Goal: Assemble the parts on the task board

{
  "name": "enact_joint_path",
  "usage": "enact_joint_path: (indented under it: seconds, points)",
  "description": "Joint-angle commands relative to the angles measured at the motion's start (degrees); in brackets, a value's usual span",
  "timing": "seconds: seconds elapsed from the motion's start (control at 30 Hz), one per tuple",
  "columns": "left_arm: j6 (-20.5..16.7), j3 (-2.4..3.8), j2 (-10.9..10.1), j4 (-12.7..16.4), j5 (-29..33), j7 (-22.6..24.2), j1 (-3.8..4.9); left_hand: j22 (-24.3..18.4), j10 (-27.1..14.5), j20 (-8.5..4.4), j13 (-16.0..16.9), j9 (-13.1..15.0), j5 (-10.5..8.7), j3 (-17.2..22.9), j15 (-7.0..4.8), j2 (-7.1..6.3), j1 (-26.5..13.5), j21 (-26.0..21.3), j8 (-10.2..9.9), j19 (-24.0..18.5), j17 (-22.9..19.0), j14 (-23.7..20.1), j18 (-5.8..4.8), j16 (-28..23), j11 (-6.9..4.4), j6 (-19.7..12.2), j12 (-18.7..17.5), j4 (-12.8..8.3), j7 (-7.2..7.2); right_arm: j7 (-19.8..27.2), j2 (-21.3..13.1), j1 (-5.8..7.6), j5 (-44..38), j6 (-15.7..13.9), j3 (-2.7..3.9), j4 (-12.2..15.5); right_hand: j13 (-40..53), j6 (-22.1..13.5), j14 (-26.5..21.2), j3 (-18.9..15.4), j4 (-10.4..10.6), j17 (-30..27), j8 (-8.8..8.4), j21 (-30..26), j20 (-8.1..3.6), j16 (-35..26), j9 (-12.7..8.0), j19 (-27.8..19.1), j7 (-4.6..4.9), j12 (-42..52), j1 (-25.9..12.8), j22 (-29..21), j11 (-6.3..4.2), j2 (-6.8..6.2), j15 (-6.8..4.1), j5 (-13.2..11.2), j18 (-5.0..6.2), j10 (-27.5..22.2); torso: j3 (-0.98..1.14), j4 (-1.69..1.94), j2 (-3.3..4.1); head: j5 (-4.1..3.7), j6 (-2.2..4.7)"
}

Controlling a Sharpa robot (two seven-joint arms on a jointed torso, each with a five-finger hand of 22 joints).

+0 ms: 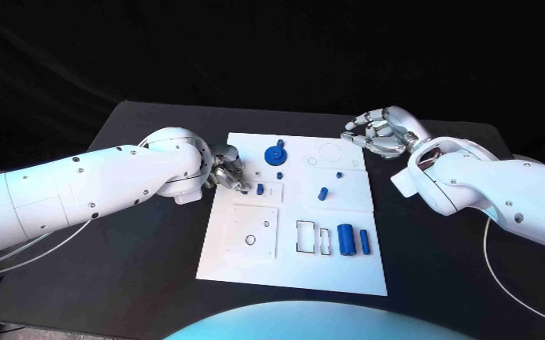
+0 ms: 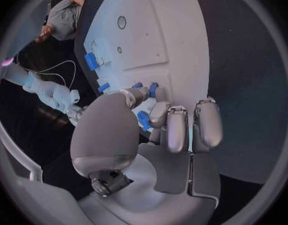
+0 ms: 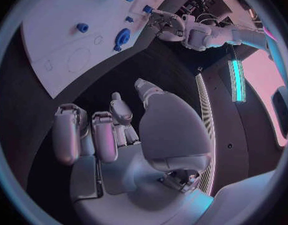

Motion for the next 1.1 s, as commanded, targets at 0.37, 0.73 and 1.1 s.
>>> enact_joint_path:
  seconds: [0.37, 0.73, 1.1]
  points:
    - [0.87, -0.13, 0.15, -0.26, 0.23, -0.29, -0.13, 0.38, 0.77, -0.27, 0.64, -1.12, 0.48, -1.33, -0.6, -0.02, -1.86, 0.33, 0.67, 0.52, 0.64, 2.78, -0.8, 0.06, -0.22, 2.98, 0.46, 0.83, -2.68, 0.02, -0.04, -0.05, -0.18, 0.69, 0.01, -0.02, -0.18, 0.22, 3.59, -0.05, 0.26, 4.34, 0.1, -0.28, 0.04, -0.4, 0.08, -0.24, -0.34, -0.34, 0.22, 6.76, -0.16, 0.19, -0.59, 0.29, 0.98, -0.01, -0.03, 0.02, -0.02, -0.07, -0.03]
    - [0.45, -0.13, 0.1, -0.48, 0.25, -0.36, -0.13, 0.45, 0.76, -0.35, 0.68, -2.07, 0.54, -4.21, -0.64, 0.22, -4.02, 0.33, 0.97, 0.53, 0.65, 2.78, -0.81, 0.04, -0.25, 3.25, 0.38, 2.13, -2.72, 0.05, -0.03, -0.07, -0.18, 0.62, 0.0, -0.07, -0.22, 0.2, 3.58, -0.1, 0.4, 4.29, 0.11, -0.36, 0.03, -0.42, 0.08, -0.29, -0.34, -0.36, 0.13, 6.71, -0.16, 0.21, -0.59, 0.3, 1.0, -0.03, -0.04, 0.03, -0.03, -0.15, -0.05]
    - [0.18, -0.13, 0.1, -0.66, 0.25, -0.44, -0.13, 0.52, 0.78, -0.36, 0.76, -2.58, 0.56, -5.7, -0.66, 0.48, -5.35, 0.34, 1.05, 0.56, 0.66, 2.79, -0.82, 0.03, -0.26, 3.31, 0.37, 2.18, -2.74, 0.09, -0.04, -0.16, -0.18, 0.58, 0.0, -0.11, -0.23, 0.19, 3.58, -0.14, 0.46, 4.28, 0.11, -0.4, 0.03, -0.42, 0.08, -0.31, -0.34, -0.37, 0.08, 6.68, -0.16, 0.2, -0.59, 0.3, 1.01, -0.04, -0.02, 0.0, -0.04, -0.2, -0.03]
